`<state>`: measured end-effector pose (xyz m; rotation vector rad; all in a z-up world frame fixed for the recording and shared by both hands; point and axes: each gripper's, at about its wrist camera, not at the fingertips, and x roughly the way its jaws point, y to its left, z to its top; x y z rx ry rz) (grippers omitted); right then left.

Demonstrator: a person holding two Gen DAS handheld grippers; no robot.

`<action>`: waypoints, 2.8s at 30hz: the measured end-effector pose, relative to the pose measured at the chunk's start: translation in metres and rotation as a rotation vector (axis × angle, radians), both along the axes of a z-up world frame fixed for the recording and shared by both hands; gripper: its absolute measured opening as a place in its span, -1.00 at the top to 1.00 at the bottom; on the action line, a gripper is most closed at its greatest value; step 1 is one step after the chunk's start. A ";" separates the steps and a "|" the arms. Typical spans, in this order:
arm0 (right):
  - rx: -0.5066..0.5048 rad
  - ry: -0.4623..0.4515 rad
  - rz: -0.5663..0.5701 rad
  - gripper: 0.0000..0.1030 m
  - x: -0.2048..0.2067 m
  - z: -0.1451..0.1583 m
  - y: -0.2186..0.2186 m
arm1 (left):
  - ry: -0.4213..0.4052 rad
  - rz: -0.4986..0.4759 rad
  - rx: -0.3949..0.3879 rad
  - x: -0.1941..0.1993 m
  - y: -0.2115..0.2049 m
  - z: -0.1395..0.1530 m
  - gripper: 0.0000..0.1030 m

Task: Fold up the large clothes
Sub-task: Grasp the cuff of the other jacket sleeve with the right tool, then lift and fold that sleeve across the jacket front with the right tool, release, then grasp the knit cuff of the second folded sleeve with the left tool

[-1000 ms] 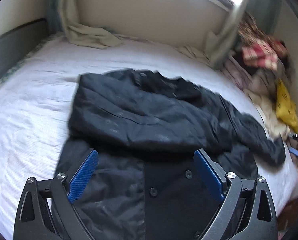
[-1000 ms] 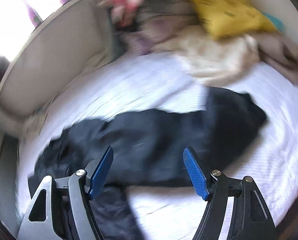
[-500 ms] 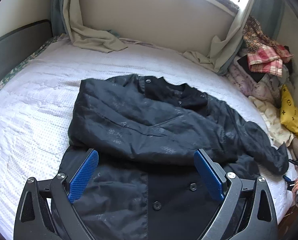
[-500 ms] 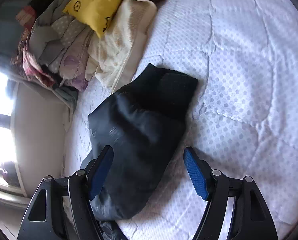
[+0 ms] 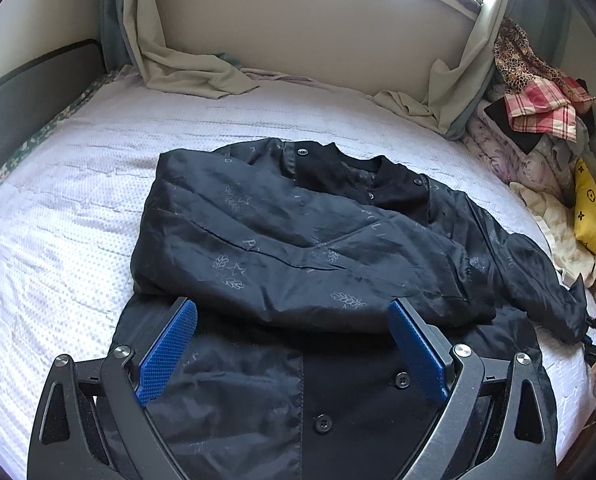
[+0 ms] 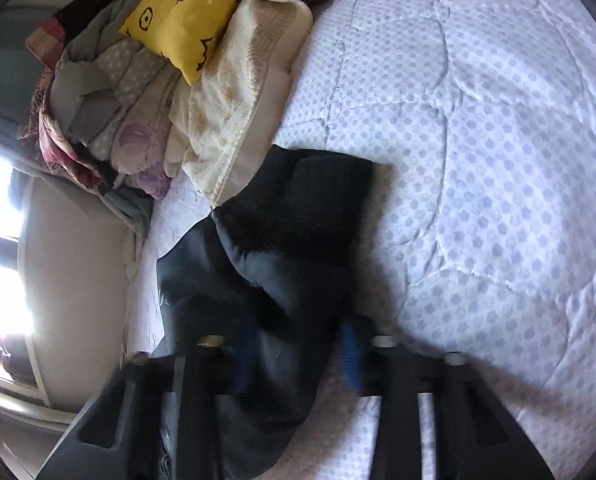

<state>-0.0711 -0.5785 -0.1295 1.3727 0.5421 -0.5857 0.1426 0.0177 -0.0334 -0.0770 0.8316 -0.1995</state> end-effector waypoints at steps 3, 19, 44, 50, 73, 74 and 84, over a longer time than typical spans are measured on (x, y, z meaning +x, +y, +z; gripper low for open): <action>-0.060 0.028 0.013 0.79 0.000 0.013 0.001 | -0.001 0.009 -0.003 0.001 0.003 0.001 -0.90; -1.096 0.068 0.378 0.87 0.086 0.225 0.227 | -0.072 0.029 0.034 -0.017 0.011 0.020 -0.90; -1.265 0.179 1.216 0.85 0.214 0.088 0.539 | -0.062 0.043 0.088 -0.023 0.019 0.024 -0.90; -1.144 0.127 1.232 0.01 0.210 0.096 0.527 | -0.047 0.043 0.084 -0.020 0.020 0.023 -0.90; -0.785 0.042 0.880 -0.34 0.156 0.164 0.344 | 0.132 -0.028 -0.223 0.021 0.016 -0.012 -0.87; -0.785 0.042 0.880 -0.34 0.155 0.164 0.342 | 0.138 -0.040 -0.233 0.023 0.012 -0.014 -0.87; -0.758 0.020 0.869 -0.34 0.159 0.171 0.331 | 0.204 -0.153 -0.297 0.055 -0.025 -0.035 -0.87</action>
